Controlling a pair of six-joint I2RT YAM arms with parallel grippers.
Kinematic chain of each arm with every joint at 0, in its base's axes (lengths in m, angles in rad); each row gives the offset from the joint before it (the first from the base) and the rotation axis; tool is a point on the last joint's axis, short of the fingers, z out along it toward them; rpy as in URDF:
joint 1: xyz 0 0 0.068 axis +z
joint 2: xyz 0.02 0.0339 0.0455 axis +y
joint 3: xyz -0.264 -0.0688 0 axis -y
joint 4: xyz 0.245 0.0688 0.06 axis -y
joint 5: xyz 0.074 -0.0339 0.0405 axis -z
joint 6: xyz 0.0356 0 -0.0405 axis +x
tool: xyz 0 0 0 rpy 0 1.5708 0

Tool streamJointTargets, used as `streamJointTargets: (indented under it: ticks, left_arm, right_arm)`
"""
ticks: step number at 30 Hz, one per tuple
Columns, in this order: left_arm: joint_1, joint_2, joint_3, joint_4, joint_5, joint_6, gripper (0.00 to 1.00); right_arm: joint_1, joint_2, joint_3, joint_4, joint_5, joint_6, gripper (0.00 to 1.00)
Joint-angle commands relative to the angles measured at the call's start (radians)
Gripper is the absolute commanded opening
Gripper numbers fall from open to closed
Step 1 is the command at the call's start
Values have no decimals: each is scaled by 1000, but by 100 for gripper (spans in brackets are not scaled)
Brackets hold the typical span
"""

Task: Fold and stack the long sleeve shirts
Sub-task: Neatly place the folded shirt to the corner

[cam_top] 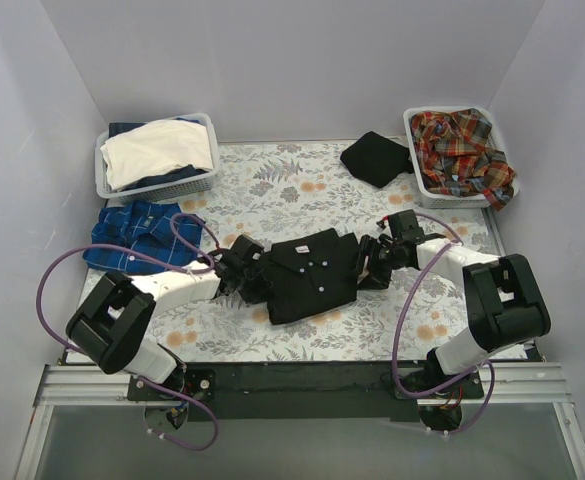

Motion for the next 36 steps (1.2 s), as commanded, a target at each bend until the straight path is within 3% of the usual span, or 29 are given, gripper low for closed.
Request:
streamJointTargets:
  ticks: [1,6,12,14,18,22,28,31,35,36]
  left_arm:
    - [3,-23,178,-256,-173,144,0]
    - [7,-15,453,-354,-144,318,0]
    - [9,40,669,-284,78,310,0]
    - [15,25,697,-256,81,289,0]
    - [99,-84,633,-134,175,217,0]
    - [199,-153,479,18,376,142,0]
    - [216,-142,465,67,411,76,0]
    - [237,-161,446,60,387,50,0]
    - [260,-204,383,43,376,37,0]
    - [265,-214,372,32,368,42,0]
  right_arm:
    - [4,-61,73,-117,93,-63,68]
    - [-6,-109,163,-235,277,-138,72]
    - [-29,-182,197,-277,372,-134,72]
    - [-40,-216,203,-280,406,-124,72]
    - [-43,-247,209,-285,431,-124,72]
    - [-43,-227,203,-285,376,-134,71]
    - [-16,-152,189,-257,218,-209,68]
    - [75,-129,195,-239,216,-229,64]
    - [263,-69,205,-141,223,-184,48]
    - [293,-32,217,-121,225,-177,36]
